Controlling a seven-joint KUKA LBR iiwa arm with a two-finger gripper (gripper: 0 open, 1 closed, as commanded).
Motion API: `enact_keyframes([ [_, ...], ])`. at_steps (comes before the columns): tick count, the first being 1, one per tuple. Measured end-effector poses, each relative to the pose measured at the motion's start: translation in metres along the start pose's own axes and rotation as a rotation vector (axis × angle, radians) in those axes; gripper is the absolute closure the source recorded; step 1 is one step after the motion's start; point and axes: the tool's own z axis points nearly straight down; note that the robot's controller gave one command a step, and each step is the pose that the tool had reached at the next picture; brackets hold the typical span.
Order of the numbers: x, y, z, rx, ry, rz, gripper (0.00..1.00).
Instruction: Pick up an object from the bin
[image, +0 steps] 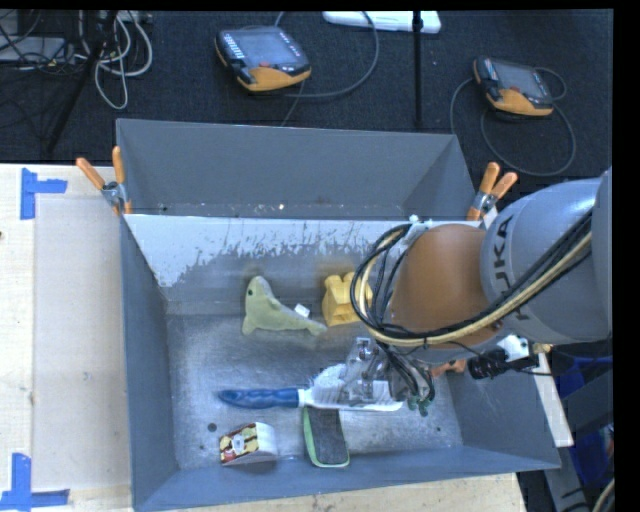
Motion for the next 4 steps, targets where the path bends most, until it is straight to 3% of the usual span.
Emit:
enact_keyframes([
  [1,0.005,-0.009,-0.034,0.001,0.017,0.014,1.00],
  [2,0.003,-0.012,-0.058,0.001,0.011,0.017,1.00],
  [3,0.007,-0.004,-0.068,-0.001,-0.002,-0.064,1.00],
  [4,0.000,0.009,-0.039,0.000,0.008,-0.063,1.00],
])
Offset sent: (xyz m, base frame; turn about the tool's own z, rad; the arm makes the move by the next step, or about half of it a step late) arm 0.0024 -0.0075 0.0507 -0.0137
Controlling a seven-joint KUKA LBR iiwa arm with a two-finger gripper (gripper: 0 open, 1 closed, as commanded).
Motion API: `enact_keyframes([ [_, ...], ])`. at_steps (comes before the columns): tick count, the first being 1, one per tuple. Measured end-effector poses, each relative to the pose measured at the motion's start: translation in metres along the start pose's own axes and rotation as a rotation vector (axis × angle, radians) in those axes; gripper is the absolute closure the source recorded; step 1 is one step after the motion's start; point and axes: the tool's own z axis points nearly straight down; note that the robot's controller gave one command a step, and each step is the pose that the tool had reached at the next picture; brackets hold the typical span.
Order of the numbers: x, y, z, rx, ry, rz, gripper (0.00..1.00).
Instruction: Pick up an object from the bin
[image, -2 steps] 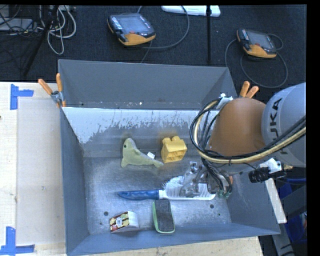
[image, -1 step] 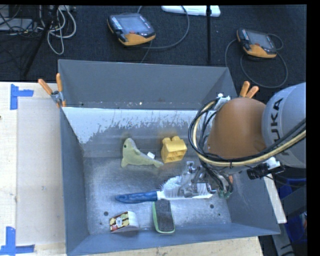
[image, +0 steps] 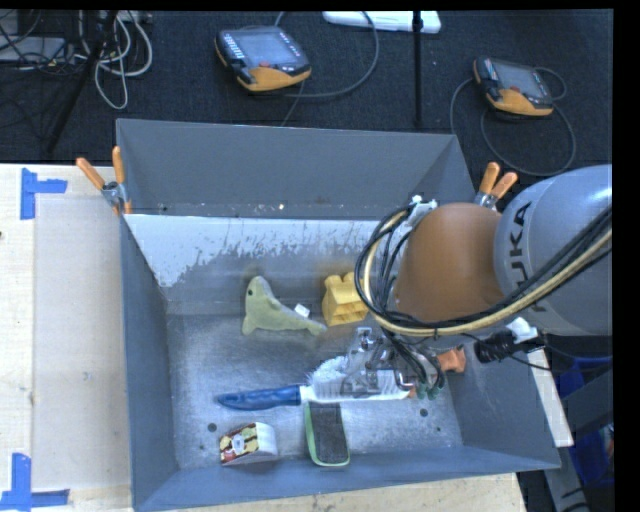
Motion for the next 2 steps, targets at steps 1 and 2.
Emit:
enact_keyframes([
  [1,0.0005,-0.0017,0.0076,0.000,0.003,0.040,1.00],
  [2,-0.0037,-0.0062,0.0145,0.001,0.000,-0.008,1.00],
])
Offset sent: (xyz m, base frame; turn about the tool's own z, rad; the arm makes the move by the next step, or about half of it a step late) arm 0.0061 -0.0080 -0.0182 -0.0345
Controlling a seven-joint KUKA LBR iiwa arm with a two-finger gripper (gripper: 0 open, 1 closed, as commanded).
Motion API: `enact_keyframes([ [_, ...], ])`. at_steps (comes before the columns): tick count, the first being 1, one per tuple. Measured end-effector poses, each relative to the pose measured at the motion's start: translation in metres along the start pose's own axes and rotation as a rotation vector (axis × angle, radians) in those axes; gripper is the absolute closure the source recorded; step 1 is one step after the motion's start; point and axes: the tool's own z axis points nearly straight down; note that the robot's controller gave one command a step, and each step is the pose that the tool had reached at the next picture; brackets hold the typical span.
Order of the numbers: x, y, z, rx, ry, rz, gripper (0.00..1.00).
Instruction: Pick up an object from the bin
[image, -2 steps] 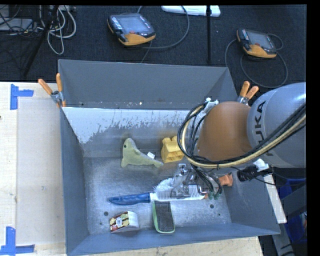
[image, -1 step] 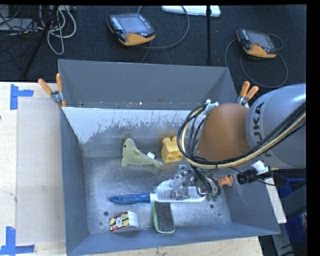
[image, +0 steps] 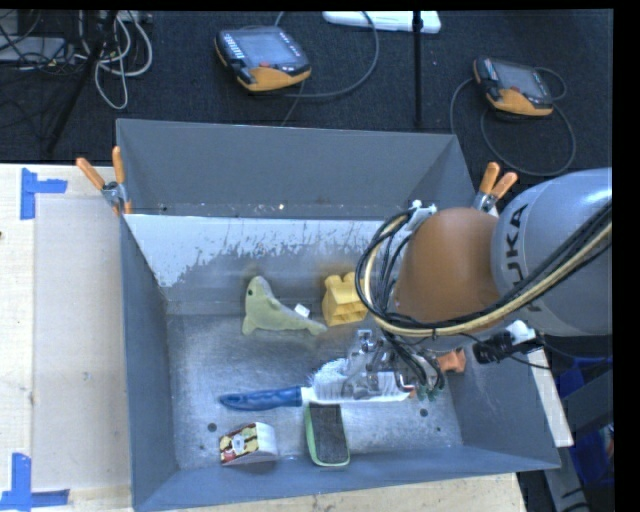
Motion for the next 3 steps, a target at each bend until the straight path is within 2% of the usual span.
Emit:
enact_keyframes([
  [1,0.011,0.000,-0.014,-0.001,0.001,0.038,1.00],
  [2,0.000,-0.004,-0.020,0.000,-0.002,0.028,1.00],
  [3,0.008,-0.006,-0.013,-0.001,0.000,0.033,1.00],
])
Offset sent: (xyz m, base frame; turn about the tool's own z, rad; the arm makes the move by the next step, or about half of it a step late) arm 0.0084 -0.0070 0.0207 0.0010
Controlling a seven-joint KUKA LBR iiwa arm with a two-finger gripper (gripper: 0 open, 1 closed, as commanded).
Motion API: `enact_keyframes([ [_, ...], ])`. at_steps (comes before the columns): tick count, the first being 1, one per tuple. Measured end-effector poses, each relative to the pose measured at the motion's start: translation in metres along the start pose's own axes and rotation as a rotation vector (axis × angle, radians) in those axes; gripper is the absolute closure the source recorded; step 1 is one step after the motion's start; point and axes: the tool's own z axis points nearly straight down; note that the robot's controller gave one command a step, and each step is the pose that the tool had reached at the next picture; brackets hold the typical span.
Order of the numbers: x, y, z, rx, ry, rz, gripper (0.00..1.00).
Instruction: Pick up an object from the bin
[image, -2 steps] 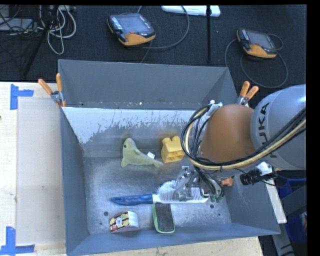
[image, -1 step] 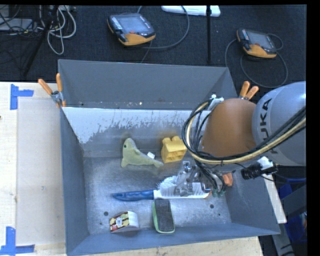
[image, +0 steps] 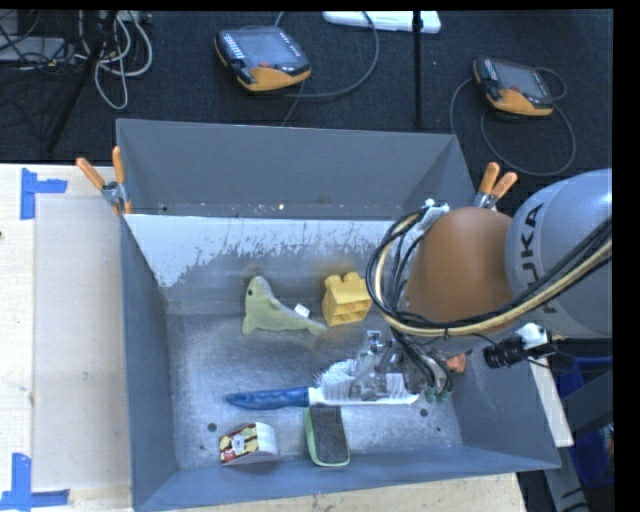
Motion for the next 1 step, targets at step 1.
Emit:
enact_keyframes([
  [1,0.0068,-0.0040,0.0089,0.000,0.001,0.066,1.00],
])
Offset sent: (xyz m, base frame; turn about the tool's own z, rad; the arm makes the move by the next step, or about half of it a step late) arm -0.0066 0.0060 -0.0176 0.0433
